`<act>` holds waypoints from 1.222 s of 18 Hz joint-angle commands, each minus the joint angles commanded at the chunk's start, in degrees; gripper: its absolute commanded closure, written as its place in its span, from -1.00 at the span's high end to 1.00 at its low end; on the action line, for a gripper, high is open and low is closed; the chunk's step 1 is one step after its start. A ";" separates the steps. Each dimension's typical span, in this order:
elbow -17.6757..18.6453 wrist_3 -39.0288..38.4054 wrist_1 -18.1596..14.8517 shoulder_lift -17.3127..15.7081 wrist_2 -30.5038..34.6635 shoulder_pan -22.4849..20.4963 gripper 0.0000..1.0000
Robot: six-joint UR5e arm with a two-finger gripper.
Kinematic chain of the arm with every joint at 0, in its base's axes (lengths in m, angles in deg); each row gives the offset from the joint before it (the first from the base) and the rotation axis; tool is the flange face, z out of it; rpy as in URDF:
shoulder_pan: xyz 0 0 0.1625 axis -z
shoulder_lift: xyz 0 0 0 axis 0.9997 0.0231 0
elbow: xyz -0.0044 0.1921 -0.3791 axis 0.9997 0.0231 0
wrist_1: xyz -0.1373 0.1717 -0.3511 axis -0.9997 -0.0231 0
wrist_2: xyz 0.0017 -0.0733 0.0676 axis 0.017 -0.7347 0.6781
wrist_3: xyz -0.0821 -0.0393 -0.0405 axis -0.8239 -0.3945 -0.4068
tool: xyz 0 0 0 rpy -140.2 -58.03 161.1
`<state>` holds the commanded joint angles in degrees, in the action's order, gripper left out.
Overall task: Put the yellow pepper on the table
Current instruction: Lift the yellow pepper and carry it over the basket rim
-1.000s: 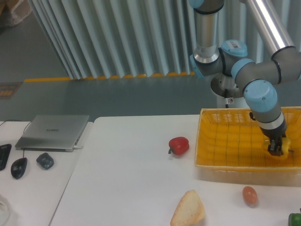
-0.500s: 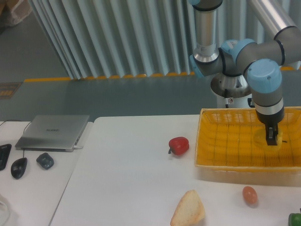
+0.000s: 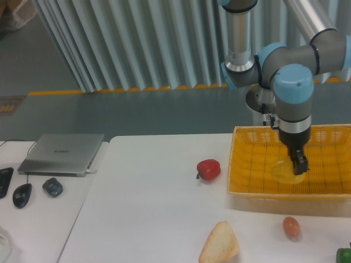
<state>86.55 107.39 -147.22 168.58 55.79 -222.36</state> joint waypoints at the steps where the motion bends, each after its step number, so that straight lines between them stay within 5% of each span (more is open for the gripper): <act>1: 0.09 -2.47 0.97 0.09 -0.80 0.26 0.10; 8: 0.09 -20.76 8.27 2.46 -1.42 5.97 0.10; 14: 0.00 -29.47 8.80 2.55 -1.07 6.51 0.09; 18: 0.09 -41.75 9.24 3.25 3.21 6.51 0.04; 22: -0.43 -42.74 9.76 5.80 4.20 8.44 0.04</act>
<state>86.12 64.65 -137.46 174.38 60.00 -213.92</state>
